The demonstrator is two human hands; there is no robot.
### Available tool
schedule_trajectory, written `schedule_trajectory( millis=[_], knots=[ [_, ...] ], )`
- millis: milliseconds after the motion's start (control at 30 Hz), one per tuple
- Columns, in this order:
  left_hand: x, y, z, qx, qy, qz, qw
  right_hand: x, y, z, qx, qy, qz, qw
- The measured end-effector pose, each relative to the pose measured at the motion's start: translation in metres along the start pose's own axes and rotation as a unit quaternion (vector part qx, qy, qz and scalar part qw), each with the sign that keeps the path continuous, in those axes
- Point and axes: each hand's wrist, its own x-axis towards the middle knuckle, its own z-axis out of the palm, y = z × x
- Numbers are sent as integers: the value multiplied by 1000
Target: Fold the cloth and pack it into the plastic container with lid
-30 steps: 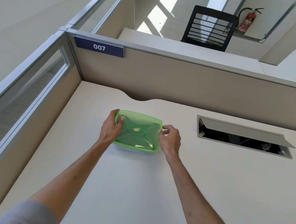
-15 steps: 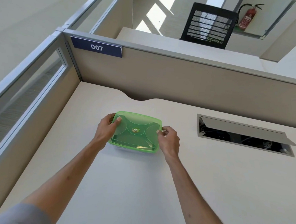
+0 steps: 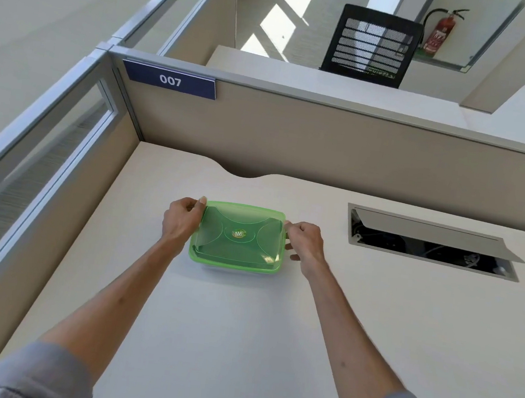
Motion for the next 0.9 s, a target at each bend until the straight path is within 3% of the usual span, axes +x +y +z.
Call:
schedule_trajectory(
  millis=[433,667,900],
  knots=[
    [10,-5,19,-97,12,-57,994,42,-3,18,104,6,53,993],
    [11,-3,19,-97,13,-77,992,36,0,16,120,-5,38,992],
    [-31,-12,-15,-26,-8,-22,999,-20,32,-12,92,-8,21,995]
  ],
)
